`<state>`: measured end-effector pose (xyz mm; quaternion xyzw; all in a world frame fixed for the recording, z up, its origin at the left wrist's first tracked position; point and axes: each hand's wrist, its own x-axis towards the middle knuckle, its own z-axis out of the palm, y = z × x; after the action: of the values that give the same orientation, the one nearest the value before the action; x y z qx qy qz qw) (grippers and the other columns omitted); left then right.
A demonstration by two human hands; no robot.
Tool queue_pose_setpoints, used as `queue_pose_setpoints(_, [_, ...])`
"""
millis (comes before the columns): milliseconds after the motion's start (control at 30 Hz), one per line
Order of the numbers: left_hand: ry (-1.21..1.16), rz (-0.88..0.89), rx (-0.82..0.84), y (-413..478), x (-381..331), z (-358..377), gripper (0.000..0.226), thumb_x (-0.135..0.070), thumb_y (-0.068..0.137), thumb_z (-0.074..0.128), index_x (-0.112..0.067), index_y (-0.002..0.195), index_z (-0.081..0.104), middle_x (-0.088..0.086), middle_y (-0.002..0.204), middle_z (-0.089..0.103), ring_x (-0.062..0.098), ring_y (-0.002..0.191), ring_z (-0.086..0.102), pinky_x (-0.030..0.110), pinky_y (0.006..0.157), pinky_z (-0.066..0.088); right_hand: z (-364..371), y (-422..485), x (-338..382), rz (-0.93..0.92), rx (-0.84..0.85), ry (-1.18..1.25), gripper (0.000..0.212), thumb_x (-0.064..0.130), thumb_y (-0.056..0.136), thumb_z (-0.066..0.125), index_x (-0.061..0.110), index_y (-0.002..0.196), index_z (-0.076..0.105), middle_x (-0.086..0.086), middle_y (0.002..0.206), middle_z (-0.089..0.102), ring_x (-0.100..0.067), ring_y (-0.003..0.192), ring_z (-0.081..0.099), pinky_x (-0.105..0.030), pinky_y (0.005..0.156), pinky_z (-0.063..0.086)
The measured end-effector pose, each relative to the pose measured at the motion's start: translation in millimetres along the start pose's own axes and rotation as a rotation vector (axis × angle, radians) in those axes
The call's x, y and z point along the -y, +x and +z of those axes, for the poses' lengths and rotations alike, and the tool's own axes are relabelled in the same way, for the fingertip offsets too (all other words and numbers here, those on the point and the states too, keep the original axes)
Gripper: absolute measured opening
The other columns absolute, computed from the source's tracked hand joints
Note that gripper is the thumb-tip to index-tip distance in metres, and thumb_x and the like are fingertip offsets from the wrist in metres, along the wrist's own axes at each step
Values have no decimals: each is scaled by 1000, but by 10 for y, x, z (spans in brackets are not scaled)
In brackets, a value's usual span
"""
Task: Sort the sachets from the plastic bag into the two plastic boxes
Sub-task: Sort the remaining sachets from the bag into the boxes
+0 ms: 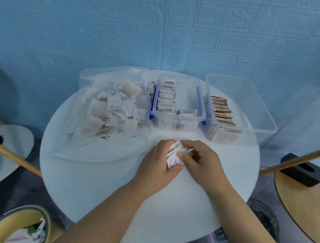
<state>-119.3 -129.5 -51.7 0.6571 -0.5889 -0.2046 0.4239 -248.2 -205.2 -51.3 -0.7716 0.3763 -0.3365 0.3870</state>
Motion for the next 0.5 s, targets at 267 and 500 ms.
queue_pose_setpoints(267, [-63,-64,-127,-13,25,-23,36,-9,83,64,-33,103,46,-24,99,54,-1,93,55,11,81,42,12,-32,7,-25,-48,98,8,28,87,62,26,94,64,19,83,63,-6,64,52,-14,60,41])
queue_pose_setpoints(500, [44,-18,-105,-1,46,30,38,-24,80,53,-11,115,47,-7,107,56,12,99,56,25,84,45,15,-12,-44,-250,2,-14,32,32,91,45,19,112,65,13,102,62,3,98,55,-6,84,38])
